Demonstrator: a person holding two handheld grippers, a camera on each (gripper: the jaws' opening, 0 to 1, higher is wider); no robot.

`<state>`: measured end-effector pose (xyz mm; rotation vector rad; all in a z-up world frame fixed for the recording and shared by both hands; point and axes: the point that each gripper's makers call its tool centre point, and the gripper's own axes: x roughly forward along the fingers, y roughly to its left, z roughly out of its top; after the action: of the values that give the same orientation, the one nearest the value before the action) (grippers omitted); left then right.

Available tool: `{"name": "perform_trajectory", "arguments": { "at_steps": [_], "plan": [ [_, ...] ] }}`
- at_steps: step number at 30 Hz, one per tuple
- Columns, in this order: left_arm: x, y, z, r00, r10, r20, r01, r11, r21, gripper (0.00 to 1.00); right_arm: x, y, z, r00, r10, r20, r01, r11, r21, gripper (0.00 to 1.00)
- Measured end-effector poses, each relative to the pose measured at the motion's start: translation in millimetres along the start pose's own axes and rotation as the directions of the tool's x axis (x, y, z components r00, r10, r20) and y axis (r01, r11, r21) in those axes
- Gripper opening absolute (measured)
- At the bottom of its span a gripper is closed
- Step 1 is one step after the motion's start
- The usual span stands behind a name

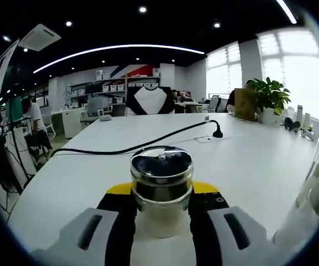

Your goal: Rotate the seasoning bottle until the label or dispensing opening points toward the visible target arrow and the bottle remains upright within the marked orientation range

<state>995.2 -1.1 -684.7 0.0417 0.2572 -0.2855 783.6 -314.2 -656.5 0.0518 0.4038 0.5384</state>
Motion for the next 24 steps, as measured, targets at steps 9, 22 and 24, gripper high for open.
{"name": "perform_trajectory", "arguments": {
  "at_steps": [9, 22, 24],
  "plan": [
    [-12.1, -8.3, -4.4, 1.000, -0.008, 0.013, 0.008, 1.000, 0.008, 0.38, 0.6, -0.8, -1.2, 1.000, -0.002, -0.007, 0.002, 1.000, 0.001, 0.94],
    [-29.2, -17.3, -10.5, 0.999, -0.040, 0.006, 0.040, 0.999, 0.014, 0.38, 0.6, -0.3, -1.7, 1.000, -0.001, -0.008, 0.001, 1.000, 0.004, 0.94],
    [-31.8, -18.8, -11.0, 0.999, -0.044, 0.007, 0.044, 0.999, 0.013, 0.38, 0.8, 0.0, -1.7, 1.000, 0.000, -0.008, 0.000, 1.000, 0.005, 0.94]
  ]
}}
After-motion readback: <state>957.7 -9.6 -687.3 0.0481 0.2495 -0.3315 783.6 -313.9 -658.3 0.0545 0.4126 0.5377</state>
